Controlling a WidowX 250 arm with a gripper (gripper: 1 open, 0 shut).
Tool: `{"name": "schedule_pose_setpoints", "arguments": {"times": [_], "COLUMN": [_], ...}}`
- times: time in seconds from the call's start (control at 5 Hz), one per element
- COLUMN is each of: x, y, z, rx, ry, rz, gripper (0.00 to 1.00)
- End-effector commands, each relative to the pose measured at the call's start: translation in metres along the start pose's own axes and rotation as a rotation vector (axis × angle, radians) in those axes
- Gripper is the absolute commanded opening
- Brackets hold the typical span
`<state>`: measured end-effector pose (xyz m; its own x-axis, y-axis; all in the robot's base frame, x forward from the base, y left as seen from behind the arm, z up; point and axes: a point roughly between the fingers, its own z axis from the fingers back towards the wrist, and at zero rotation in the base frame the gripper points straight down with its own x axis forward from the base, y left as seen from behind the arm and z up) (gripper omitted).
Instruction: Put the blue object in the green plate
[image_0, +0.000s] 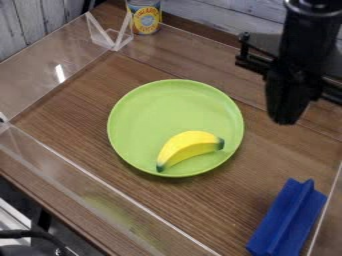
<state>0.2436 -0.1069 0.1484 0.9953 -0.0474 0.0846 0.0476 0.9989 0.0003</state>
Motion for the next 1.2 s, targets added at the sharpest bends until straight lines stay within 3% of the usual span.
{"name": "schedule_pose_setpoints", "arguments": {"times": [0.0, 0.6, 1.0], "x": [-0.004, -0.022, -0.028], "y": [-0.001, -0.04, -0.048], "z": [0.008, -0.021, -0.044], "rx": [-0.012, -0.038, -0.048], "ry": [-0.053, -0.07, -0.087], "rz": [-0.001, 0.002, 0.012], "gripper": [1.0, 1.0, 1.0]}}
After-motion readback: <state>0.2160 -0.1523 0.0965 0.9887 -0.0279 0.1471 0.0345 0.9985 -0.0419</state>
